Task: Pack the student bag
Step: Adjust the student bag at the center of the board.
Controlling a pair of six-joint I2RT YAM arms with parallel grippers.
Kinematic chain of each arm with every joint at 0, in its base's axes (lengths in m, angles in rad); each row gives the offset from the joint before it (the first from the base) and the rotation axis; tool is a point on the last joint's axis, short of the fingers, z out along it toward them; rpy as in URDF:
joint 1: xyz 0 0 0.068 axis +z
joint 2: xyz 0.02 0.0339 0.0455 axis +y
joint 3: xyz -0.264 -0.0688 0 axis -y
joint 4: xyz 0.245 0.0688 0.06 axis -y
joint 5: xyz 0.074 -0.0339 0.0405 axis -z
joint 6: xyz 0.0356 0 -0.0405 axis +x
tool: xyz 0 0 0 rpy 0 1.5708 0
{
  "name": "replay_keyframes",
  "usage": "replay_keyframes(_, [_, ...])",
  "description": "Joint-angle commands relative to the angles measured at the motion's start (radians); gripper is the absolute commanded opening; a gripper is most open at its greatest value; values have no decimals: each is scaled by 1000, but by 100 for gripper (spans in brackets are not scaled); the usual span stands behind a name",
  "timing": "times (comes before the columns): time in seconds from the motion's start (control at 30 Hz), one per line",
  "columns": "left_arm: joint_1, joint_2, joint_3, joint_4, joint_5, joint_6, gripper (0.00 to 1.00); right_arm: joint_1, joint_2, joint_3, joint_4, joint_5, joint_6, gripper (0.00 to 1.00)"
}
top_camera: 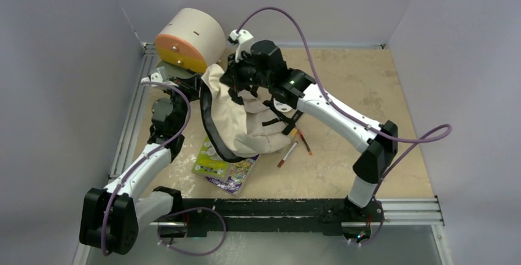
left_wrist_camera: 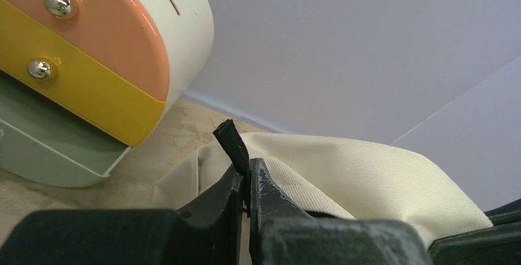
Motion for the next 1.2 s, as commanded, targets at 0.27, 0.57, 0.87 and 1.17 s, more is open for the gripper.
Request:
replay_keyframes(0.27, [4,-8,-43,77,-117,-100,0,-114,-180,-81,222,-352,18,0])
replay_keyframes(0.57, [4,29,-68,109,-117,-107,0,-138,-208,-93,335,-521,74,0])
replay_keyframes(0.87, [4,39,-104,131,-118,-112,0,-166,-223,-89,390,-605,113,0])
replay_keyframes(1.17, [4,47,-111,132,-125,-118,0,-187,-247,-109,503,-734,198,0])
